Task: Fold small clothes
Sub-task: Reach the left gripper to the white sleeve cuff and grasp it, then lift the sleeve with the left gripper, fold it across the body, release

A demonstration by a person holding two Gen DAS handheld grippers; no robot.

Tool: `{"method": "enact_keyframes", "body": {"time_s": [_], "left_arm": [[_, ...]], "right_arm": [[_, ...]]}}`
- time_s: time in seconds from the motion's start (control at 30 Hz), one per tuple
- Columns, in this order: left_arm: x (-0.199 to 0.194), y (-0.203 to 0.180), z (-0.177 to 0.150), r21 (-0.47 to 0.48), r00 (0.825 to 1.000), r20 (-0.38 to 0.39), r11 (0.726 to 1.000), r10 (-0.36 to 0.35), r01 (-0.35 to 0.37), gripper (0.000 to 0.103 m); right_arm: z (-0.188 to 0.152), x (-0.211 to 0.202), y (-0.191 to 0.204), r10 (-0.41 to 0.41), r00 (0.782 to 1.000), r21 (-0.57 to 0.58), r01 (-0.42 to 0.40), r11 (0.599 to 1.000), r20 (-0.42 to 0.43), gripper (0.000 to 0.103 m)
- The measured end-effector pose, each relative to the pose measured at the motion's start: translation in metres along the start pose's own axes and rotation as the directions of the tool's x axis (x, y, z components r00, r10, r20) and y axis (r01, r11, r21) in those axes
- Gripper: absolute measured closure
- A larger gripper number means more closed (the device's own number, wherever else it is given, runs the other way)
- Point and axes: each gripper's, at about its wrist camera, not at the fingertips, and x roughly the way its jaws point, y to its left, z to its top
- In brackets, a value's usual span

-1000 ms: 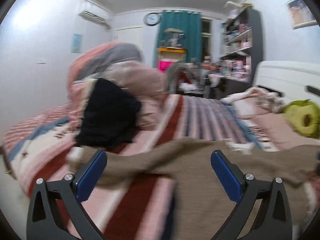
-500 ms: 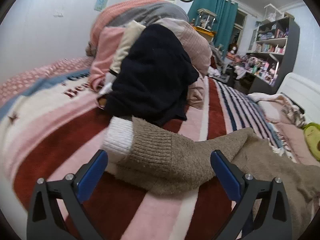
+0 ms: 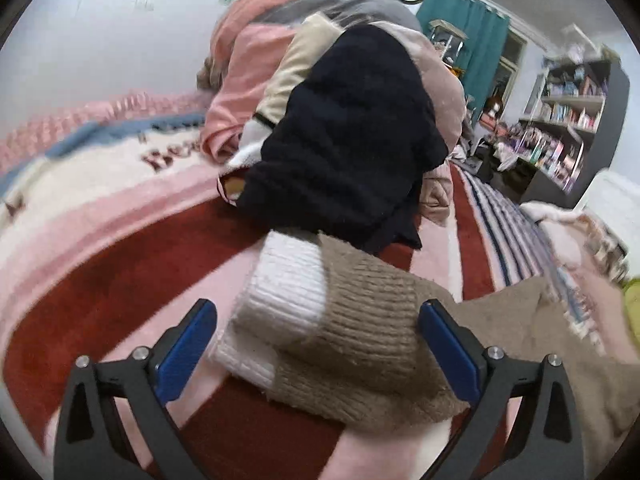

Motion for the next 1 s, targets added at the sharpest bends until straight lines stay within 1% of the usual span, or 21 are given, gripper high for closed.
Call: {"method": "enact_keyframes", "body": {"time_s": [0.07, 0.1, 0.13, 0.17, 0.2, 0.27, 0.3, 0.33, 0.4, 0.5, 0.63, 0.7, 0.77, 0.8, 0.87, 0.93, 1.0], "left_arm": [[0.007, 0.004, -0.001, -0.026, 0.997, -0.034, 0.998, -0.063, 0.063, 0.003], [0.011, 0.003, -0.002, -0.030, 0.995, -0.042, 0.995, -0.094, 0.093, 0.006], [0.011, 0.002, -0.003, -0.039, 0.992, -0.041, 0.993, -0.116, 0.115, 0.012], [0.011, 0.000, -0.003, -0.052, 0.990, -0.041, 0.990, -0.135, 0.133, 0.037], [0.010, -0.002, -0.003, -0.064, 0.988, -0.040, 0.987, -0.149, 0.146, 0.061], [0.005, -0.007, -0.004, -0.061, 0.989, -0.029, 0.988, -0.146, 0.144, 0.078], [0.000, -0.012, -0.003, -0.053, 0.987, -0.026, 0.986, -0.157, 0.156, 0.090], [-0.004, -0.016, -0.001, -0.041, 0.985, -0.023, 0.985, -0.171, 0.170, 0.093], [-0.020, -0.030, 0.002, -0.008, 0.983, 0.002, 0.983, -0.181, 0.181, 0.093], [-0.054, -0.052, 0.011, 0.052, 0.977, 0.065, 0.978, -0.203, 0.200, 0.094], [-0.107, -0.093, 0.021, 0.153, 0.954, 0.149, 0.959, -0.260, 0.238, 0.094], [-0.133, -0.118, 0.022, 0.206, 0.938, 0.175, 0.942, -0.300, 0.264, 0.094], [-0.155, -0.145, 0.019, 0.253, 0.918, 0.185, 0.919, -0.352, 0.302, 0.094], [-0.169, -0.164, 0.014, 0.290, 0.903, 0.184, 0.899, -0.389, 0.329, 0.094], [-0.185, -0.191, 0.005, 0.332, 0.884, 0.167, 0.869, -0.437, 0.367, 0.094], [-0.200, -0.223, -0.011, 0.365, 0.861, 0.131, 0.832, -0.491, 0.419, 0.094], [-0.210, -0.258, -0.035, 0.390, 0.833, 0.070, 0.784, -0.548, 0.483, 0.095]], "right_arm": [[0.001, 0.001, 0.000, 0.006, 1.000, -0.003, -0.006, 1.000, -0.001, 0.000], [0.001, 0.000, 0.001, 0.003, 1.000, -0.011, -0.003, 1.000, 0.003, 0.000], [0.000, -0.001, 0.002, -0.003, 1.000, -0.019, 0.003, 1.000, 0.008, 0.000], [0.000, -0.003, 0.004, -0.010, 1.000, -0.028, 0.010, 1.000, 0.011, 0.000], [0.001, -0.003, 0.005, -0.014, 1.000, -0.033, 0.014, 0.999, 0.014, 0.000], [0.001, -0.007, 0.005, -0.016, 1.000, -0.038, 0.017, 0.999, 0.021, 0.000], [0.001, -0.009, 0.004, -0.013, 1.000, -0.036, 0.014, 0.999, 0.025, 0.000], [0.002, -0.011, 0.003, -0.011, 0.999, -0.031, 0.012, 0.999, 0.030, 0.000], [0.002, -0.017, 0.000, -0.012, 0.999, -0.015, 0.012, 1.000, 0.042, 0.000], [-0.001, -0.028, -0.005, -0.006, 0.998, 0.005, 0.005, 1.000, 0.063, 0.000], [-0.007, -0.045, -0.013, 0.003, 0.996, 0.036, -0.007, 0.999, 0.093, 0.000], [-0.011, -0.055, -0.019, 0.003, 0.994, 0.047, -0.008, 0.999, 0.109, 0.000], [-0.015, -0.066, -0.026, -0.001, 0.992, 0.059, -0.007, 0.998, 0.127, 0.000], [-0.017, -0.072, -0.030, -0.002, 0.991, 0.066, -0.007, 0.998, 0.136, 0.000], [-0.022, -0.083, -0.040, -0.001, 0.988, 0.082, -0.012, 0.997, 0.155, 0.000], [-0.028, -0.095, -0.050, -0.002, 0.985, 0.096, -0.015, 0.995, 0.175, 0.000], [-0.036, -0.108, -0.065, -0.008, 0.980, 0.107, -0.014, 0.994, 0.197, 0.000]]}}
